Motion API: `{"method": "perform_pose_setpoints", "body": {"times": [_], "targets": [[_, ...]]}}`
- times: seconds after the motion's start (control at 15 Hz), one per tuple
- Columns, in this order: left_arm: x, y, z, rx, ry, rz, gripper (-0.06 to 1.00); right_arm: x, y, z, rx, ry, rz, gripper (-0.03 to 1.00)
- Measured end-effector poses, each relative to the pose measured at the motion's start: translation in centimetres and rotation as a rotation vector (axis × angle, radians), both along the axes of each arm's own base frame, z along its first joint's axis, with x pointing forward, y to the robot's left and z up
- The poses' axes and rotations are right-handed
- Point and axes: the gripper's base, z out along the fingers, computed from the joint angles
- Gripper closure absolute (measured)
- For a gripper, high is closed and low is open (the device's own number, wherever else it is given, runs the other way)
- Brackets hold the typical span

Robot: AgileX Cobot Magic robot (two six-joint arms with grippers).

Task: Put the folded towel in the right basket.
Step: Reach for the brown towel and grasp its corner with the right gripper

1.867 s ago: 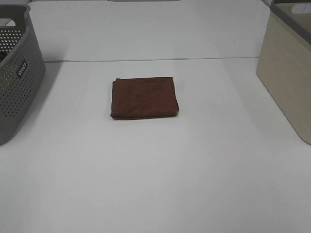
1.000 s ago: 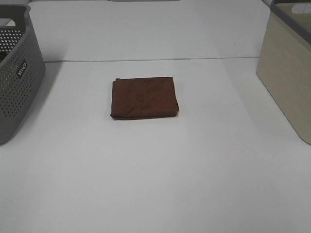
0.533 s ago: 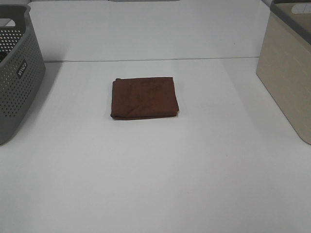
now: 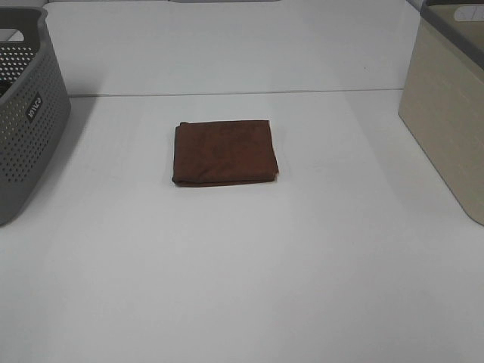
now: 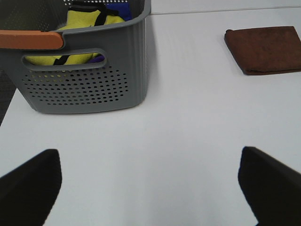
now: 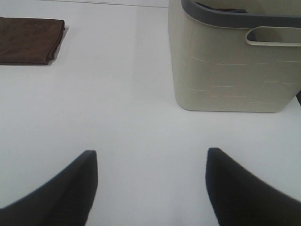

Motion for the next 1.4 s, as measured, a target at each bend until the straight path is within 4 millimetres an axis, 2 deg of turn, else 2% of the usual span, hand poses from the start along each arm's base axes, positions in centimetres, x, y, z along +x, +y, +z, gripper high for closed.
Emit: {"method": "perform_pose_setpoints", "body": {"times": [1.4], "targets": [[0.0,0.0,0.0,0.0,0.0,0.0,-0.02,0.0,0.0,0.0,0.0,0.0,0.0,0.34]]}}
